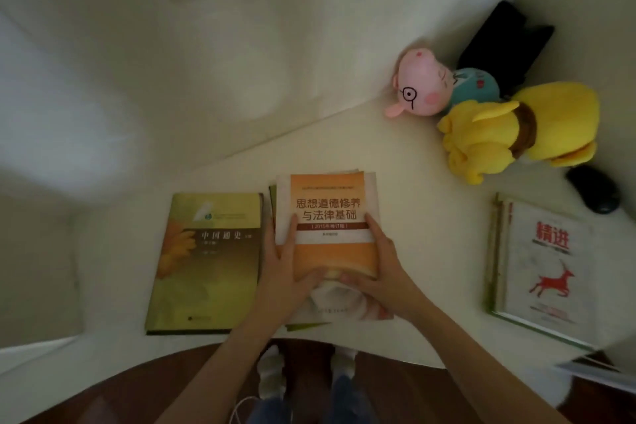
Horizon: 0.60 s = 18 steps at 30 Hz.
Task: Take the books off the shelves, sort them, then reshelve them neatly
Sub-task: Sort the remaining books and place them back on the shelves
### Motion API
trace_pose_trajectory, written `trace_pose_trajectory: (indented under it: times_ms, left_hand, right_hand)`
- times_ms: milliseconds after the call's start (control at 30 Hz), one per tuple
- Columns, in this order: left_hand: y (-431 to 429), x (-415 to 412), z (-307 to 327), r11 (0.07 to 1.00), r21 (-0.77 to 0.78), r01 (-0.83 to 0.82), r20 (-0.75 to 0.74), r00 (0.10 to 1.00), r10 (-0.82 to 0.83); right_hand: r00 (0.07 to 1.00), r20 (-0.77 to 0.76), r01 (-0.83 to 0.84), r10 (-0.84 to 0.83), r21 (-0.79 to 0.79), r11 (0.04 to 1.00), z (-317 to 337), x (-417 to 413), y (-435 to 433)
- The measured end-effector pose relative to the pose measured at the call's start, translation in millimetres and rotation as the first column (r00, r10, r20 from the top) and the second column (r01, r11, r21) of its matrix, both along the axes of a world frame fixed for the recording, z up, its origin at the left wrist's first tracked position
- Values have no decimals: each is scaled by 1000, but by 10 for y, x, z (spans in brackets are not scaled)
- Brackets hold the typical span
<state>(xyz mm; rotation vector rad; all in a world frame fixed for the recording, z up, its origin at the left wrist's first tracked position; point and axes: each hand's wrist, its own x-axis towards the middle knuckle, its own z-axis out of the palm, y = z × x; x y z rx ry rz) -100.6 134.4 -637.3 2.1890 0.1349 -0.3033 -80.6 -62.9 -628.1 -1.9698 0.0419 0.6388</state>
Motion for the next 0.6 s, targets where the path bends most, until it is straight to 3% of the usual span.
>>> trace_pose_trajectory:
  times_ms: [133,267,333,500,600]
  left_hand:
    - [-40,-1,41,982,-140,-130,-82,989,119]
    - [-44,76,39,857,-393,-333,-238,937,255]
    - [-61,82,-7,834,-399,-381,-307,913,269]
    - [-162,1,-64,871,-306,-384,-284,910,301]
    - [-165,11,-42,879,-324,-350,-273,924,268]
  right_hand:
    - [997,-23,73,-72,82,994,-48,-24,5]
    - [978,-137,174,-158,113,978,-20,5,25]
    - [968,-172,201,-182,104,974,-24,32,16]
    - [932,-289,267,-220,136,954,23,73,-52]
    - [932,-310,248,-190,157,956,37,101,-86]
